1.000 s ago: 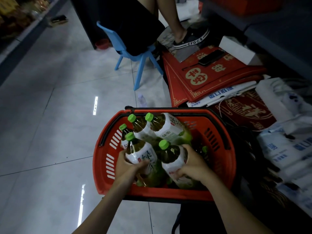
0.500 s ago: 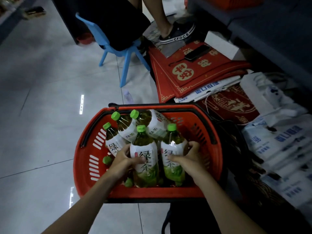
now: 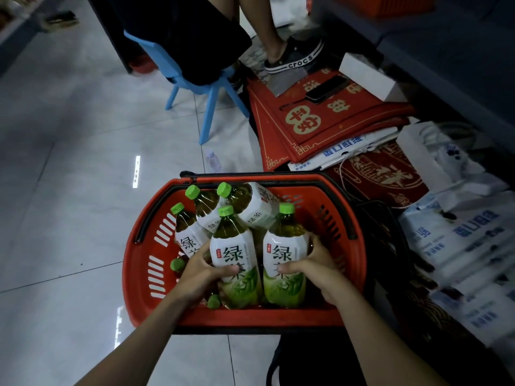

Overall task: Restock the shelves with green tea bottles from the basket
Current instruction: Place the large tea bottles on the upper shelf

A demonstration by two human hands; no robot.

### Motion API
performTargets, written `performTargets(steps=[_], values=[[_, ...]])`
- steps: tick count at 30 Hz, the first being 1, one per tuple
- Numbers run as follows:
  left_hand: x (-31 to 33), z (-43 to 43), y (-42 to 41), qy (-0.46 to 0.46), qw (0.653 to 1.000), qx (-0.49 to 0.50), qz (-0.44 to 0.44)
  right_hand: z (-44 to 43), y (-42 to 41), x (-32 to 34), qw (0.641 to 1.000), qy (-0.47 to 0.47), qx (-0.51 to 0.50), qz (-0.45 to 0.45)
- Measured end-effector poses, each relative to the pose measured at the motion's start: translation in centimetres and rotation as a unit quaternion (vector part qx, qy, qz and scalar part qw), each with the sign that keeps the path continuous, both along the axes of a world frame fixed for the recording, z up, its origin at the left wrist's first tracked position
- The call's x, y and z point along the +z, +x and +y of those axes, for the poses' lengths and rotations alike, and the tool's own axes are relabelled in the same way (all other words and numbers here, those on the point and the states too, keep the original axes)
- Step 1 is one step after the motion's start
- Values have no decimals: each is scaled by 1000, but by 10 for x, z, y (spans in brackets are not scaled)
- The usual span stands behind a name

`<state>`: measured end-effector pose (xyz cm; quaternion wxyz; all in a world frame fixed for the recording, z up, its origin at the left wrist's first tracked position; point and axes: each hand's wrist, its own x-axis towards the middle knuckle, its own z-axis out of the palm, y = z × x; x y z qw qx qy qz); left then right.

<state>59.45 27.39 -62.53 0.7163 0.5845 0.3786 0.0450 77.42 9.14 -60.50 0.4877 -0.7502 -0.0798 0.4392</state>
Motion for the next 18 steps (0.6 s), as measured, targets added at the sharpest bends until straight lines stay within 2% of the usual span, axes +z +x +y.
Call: performTargets(steps=[4,8,13,18], values=[[25,-9,0,13,999,-15,-32,-13,-7,28,999,37,30,-19],[78,-19,8,47,995,-44,-80,-30,-10,70,995,77,-15,-57],[161,-31,29,100,980,-66,-157,-56,-5,146,981,150,-54,-111],[239,-53,48,107,960,-97,-238,-90,-3,233,953,223,-90,-187]])
